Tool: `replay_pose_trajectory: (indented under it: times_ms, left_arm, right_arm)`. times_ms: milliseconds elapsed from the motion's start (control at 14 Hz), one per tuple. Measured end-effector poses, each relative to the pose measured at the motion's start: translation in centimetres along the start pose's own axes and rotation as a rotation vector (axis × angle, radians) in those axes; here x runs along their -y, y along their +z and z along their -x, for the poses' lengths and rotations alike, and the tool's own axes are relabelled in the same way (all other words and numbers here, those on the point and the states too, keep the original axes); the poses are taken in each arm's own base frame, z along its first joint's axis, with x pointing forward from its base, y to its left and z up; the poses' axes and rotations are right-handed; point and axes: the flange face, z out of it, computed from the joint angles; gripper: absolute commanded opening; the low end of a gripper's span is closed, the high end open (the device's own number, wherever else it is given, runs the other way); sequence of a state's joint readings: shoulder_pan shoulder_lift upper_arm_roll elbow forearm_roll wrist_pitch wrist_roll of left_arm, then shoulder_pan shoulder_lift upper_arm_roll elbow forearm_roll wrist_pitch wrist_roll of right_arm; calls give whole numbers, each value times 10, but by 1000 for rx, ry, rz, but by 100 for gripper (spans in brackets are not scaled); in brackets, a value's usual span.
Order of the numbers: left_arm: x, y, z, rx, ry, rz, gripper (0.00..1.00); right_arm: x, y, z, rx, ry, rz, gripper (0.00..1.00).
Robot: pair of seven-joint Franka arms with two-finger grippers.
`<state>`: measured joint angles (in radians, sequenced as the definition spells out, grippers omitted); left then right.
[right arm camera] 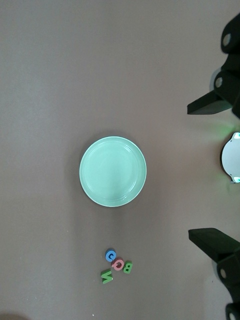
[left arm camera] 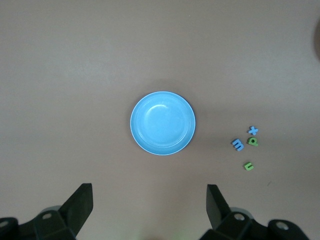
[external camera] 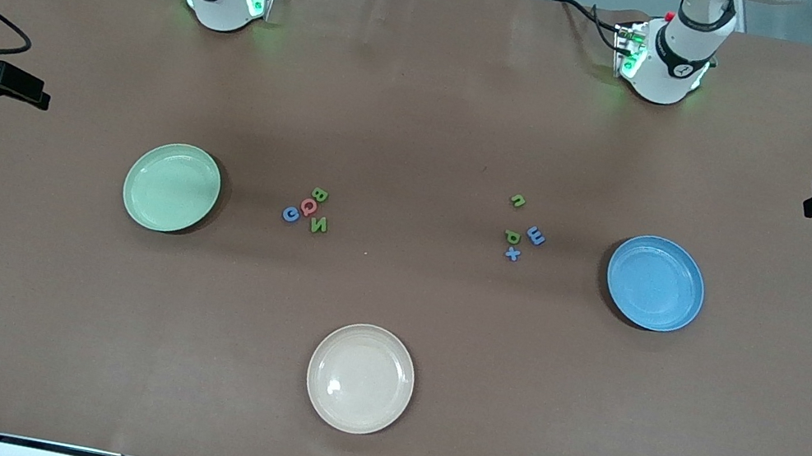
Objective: Sort upper and lower case letters into plates
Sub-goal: 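Reach the left gripper down to the blue x beside the blue plate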
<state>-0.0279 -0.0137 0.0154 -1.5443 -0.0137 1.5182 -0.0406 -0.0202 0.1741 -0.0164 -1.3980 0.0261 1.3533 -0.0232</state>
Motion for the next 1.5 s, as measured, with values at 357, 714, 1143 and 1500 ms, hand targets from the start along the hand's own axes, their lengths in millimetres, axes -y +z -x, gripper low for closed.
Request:
replay_pose_trajectory:
  times_ms: [357,714,1143,1500]
  left_arm:
    - [0,-1,0,-1,1,0,100]
    - [-3,-1,1,-2,-6,0,100]
    - [-73,37,-5,74,2,-8,100]
    - [-179,139,-28,128,-107,0,100]
  right_arm:
    - [2,-17,19,-23,-2,0,100]
    - [-5,-33,42,-53,10,-1,100]
    - [-6,-40,63,-76,12,-3,100]
    - [-5,-45,83,-116,11,-5,100]
